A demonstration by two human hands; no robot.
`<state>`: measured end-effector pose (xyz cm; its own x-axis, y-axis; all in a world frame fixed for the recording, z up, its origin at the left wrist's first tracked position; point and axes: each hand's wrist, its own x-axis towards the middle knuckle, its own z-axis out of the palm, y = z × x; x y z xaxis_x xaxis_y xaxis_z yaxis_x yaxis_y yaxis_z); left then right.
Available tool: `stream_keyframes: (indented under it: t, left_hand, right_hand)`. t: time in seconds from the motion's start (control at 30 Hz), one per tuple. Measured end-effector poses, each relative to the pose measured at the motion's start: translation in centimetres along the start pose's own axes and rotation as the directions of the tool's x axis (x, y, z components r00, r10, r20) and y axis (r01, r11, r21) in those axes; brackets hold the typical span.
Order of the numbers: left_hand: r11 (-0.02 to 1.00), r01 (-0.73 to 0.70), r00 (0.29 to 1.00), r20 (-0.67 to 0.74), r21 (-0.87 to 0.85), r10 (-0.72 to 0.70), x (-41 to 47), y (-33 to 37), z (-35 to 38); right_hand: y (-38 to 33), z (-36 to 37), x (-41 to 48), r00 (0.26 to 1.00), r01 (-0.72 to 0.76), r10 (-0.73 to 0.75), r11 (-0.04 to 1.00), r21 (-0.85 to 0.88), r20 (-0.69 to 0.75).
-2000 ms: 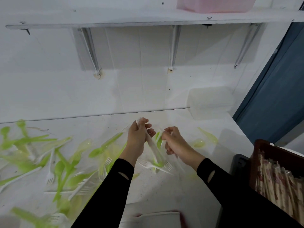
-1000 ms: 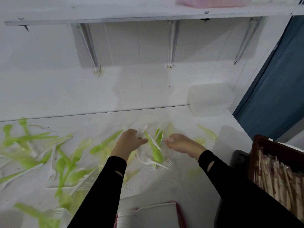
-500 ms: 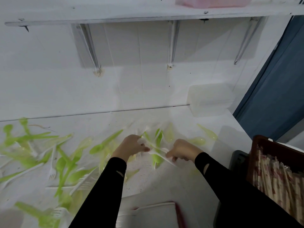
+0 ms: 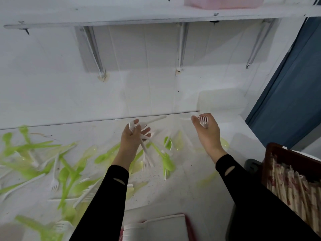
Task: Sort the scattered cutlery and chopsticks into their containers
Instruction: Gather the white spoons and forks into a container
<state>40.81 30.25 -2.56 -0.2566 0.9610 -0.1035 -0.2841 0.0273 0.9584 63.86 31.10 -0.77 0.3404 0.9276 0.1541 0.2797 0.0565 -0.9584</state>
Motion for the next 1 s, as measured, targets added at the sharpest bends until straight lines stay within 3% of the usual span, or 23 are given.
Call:
stream_keyframes:
  t: [0.17, 0.27, 0.4, 0.47, 0.6, 0.67, 0.77, 0.87, 1.0]
  left_hand:
    - [0.999, -0.02, 0.987, -0.158, 0.048, 0.027, 0.7, 0.0, -0.4]
    - [0.99, -0.046, 0.966, -0.257, -0.131, 0.011, 0.6, 0.8, -0.5]
    - [0.968, -0.017, 0.947, -0.314, -0.252, -0.066, 0.5, 1.1, -1.2]
    - [0.987, 0.023, 0.945, -0.318, -0.156, -0.072, 0.2, 1.3, -1.3]
    - [0.967, 0.003, 0.983, -0.179, 0.255, 0.044, 0.0, 1.1, -1.1]
    - [0.842, -0.061, 0.996, -0.019, 0.536, 0.085, 0.0, 0.6, -1.0]
    - [0.485, -0.224, 0.973, 0.224, 0.845, 0.058, 0.1, -0.7, -1.0]
    - [0.253, -0.214, 0.965, 0.245, 0.943, -0.094, 0.2, -1.9, -1.4]
    - [-0.002, -0.229, 0.938, 0.22, 0.973, -0.266, -0.6, -2.5, -1.2]
  right_hand:
    - [-0.4, -0.1, 0.0, 0.991, -0.118, 0.128, 0.976, 0.181, -0.044]
    - [-0.3, 0.2, -0.3, 0.987, -0.161, 0.162, 0.962, 0.222, 0.018]
    - [0.4, 0.9, -0.5, 0.972, -0.196, 0.182, 0.977, 0.087, 0.148]
    - [0.7, 1.3, -0.7, 0.955, -0.232, 0.214, 0.97, 0.068, 0.203]
    - [1.1, 2.5, -1.3, 0.924, -0.28, 0.23, 0.951, 0.131, 0.304]
    - [1.7, 2.9, -1.4, 0.915, -0.214, 0.219, 0.975, -0.052, 0.339]
    - [3.3, 3.5, -1.2, 0.882, -0.081, 0.223, 0.939, -0.333, 0.416]
    - [4.5, 4.5, -1.2, 0.879, 0.02, 0.22, 0.869, -0.494, 0.422]
    - [4.8, 5.5, -1.4, 0.887, 0.027, 0.265, 0.789, -0.614, 0.379]
